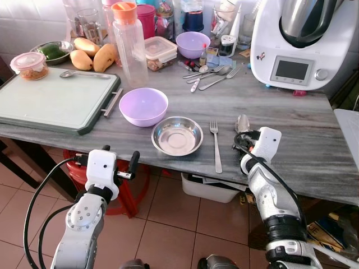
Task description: Setting the table
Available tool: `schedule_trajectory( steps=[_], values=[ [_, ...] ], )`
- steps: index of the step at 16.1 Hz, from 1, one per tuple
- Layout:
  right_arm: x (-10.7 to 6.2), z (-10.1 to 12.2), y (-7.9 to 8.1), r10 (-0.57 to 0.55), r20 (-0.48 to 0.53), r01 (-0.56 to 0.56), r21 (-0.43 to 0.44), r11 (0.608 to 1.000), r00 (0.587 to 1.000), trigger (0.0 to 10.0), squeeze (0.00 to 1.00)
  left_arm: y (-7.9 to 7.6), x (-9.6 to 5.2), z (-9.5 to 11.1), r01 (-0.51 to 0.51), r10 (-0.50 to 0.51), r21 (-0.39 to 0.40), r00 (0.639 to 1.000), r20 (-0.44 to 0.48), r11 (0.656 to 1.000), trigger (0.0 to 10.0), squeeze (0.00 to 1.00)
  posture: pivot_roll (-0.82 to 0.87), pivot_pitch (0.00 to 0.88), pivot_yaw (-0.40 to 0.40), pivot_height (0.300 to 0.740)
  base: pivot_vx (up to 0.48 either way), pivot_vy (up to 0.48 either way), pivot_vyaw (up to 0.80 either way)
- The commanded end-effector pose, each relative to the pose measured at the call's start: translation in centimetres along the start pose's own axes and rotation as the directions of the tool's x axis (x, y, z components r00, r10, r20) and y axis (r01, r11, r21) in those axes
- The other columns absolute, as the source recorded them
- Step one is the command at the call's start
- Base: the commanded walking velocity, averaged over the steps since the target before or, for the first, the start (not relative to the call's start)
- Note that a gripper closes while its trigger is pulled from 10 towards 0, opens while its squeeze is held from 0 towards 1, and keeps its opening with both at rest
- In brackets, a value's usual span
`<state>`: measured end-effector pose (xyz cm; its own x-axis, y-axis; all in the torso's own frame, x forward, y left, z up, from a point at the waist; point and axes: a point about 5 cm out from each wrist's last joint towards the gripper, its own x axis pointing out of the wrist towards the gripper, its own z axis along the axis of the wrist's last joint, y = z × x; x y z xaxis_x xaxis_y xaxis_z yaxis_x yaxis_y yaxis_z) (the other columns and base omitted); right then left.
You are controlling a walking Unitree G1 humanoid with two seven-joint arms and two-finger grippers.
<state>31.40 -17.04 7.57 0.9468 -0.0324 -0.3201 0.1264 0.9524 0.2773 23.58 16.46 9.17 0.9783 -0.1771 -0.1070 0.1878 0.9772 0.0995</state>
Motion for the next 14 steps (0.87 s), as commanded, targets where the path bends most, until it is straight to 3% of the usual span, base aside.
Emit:
schedule_trajectory(
  steps=[1,4,14],
  values=[
    [0.1,0.0,0.2,-0.004,-0.005,0.004,0.024,1.0,1.0,10.0,0.0,-0.1,0.1,0.4,0.012,-0.012,0.001,1.0,0.009,1.0,10.0,0.0,0.04,0.008,0.029,0.74,0.0,0.0,0.0],
    [0.1,0.6,1.3,0.01,0.036,-0.012,0.041,0.999,0.999,10.0,0.0,-0.2,0.1,0.4,0.016,-0.016,0.0,1.0,0.01,1.0,10.0,0.0,0.04,0.006,0.03,0.74,0.0,0.0,0.0],
    [0.6,1.0,2.7,-0.006,0.056,0.004,0.041,0.999,0.998,10.0,0.0,-0.6,0.2,0.5,0.02,-0.02,-0.014,1.0,0.02,1.0,10.0,0.0,0.03,0.008,0.024,0.74,0.0,0.0,0.0]
  ],
)
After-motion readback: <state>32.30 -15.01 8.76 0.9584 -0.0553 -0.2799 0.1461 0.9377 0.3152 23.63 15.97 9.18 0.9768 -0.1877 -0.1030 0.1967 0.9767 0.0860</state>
